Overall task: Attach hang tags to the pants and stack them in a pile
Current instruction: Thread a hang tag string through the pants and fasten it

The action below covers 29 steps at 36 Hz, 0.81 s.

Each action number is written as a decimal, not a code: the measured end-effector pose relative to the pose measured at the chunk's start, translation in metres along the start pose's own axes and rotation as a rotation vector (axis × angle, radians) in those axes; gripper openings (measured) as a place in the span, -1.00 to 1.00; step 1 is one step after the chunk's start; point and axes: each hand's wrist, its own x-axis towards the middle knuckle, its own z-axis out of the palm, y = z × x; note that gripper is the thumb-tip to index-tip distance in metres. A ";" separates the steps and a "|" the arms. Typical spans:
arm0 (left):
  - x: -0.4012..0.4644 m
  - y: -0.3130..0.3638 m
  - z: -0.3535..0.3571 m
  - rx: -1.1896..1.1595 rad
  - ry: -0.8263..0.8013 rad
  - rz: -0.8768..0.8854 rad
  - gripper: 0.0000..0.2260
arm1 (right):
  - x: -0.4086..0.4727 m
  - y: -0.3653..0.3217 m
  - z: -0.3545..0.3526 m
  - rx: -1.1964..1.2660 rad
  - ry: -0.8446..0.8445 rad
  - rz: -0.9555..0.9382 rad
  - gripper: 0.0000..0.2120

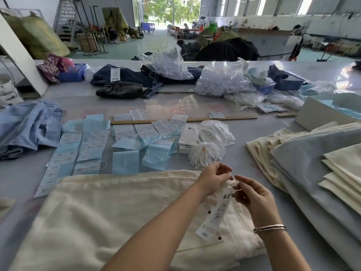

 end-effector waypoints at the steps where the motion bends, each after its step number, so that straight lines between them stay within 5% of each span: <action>1: -0.002 0.002 0.000 -0.011 -0.005 0.013 -0.89 | 0.000 -0.001 0.000 0.015 -0.009 -0.001 -0.78; 11: -0.019 0.001 -0.008 -0.076 -0.012 0.024 -0.87 | 0.008 0.000 -0.001 0.165 -0.128 0.080 -0.74; 21: -0.033 -0.013 -0.024 -0.213 0.048 -0.078 -0.82 | 0.039 0.030 0.007 -0.433 -0.123 -0.155 -0.72; 29: -0.042 -0.034 -0.030 -0.254 0.088 -0.155 -0.92 | 0.036 0.047 0.025 -0.223 -0.106 -0.092 -0.83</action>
